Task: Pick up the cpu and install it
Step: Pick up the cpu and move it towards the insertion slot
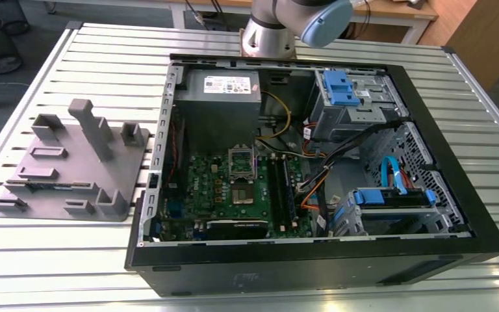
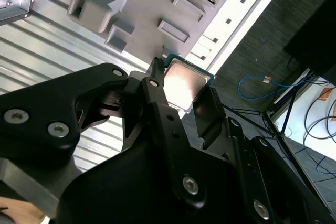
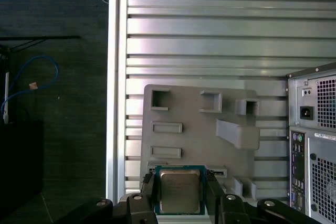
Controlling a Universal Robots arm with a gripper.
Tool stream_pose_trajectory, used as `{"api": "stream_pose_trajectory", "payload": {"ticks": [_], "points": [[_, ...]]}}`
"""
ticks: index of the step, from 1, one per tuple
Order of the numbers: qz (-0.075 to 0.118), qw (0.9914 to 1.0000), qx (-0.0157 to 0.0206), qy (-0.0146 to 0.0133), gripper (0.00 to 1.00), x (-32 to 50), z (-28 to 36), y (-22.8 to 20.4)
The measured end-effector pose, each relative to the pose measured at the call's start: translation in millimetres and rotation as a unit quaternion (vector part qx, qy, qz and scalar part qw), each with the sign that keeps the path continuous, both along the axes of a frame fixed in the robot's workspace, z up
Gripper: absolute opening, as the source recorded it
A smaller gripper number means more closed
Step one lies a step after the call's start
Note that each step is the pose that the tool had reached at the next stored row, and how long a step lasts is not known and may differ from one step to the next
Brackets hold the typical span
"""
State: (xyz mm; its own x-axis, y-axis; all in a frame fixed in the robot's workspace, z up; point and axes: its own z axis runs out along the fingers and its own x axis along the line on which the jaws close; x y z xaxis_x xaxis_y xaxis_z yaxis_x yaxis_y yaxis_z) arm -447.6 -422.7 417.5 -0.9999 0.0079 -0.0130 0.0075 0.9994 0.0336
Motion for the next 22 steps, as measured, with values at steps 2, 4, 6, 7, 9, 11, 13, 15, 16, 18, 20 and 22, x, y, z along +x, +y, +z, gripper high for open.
{"api": "stream_pose_trajectory", "payload": {"ticks": [2, 4, 6, 7, 9, 11, 13, 15, 16, 18, 20, 22], "points": [[0.000, 1.00000, 0.0000, 0.0000, 0.47, 0.0, 0.0, 0.0], [0.000, 1.00000, 0.0000, 0.0000, 0.47, 0.0, 0.0, 0.0], [0.000, 1.00000, 0.0000, 0.0000, 0.47, 0.0, 0.0, 0.0], [0.000, 1.00000, 0.0000, 0.0000, 0.47, 0.1, 0.0, 0.0], [0.000, 1.00000, 0.0000, 0.0001, 0.47, 1.1, 0.1, 0.0], [0.000, 1.00000, 0.0000, 0.0000, 0.47, 3.2, 0.0, 0.0], [0.000, 1.00000, 0.0000, 0.0000, 0.47, 6.7, 0.0, 0.0], [0.000, 1.00000, 0.0000, 0.0000, 0.47, 11.3, -0.1, 0.0], [0.000, 1.00000, 0.0000, 0.0001, 0.47, 13.9, -0.1, 0.0], [0.000, 1.00000, 0.0000, 0.0001, 0.47, 19.5, -0.2, 0.0], [0.000, 1.00000, 0.0000, 0.0001, 0.47, 24.9, -0.2, 0.0], [0.000, 1.00000, 0.0000, 0.0002, 0.47, 30.5, -0.3, 0.0]]}}
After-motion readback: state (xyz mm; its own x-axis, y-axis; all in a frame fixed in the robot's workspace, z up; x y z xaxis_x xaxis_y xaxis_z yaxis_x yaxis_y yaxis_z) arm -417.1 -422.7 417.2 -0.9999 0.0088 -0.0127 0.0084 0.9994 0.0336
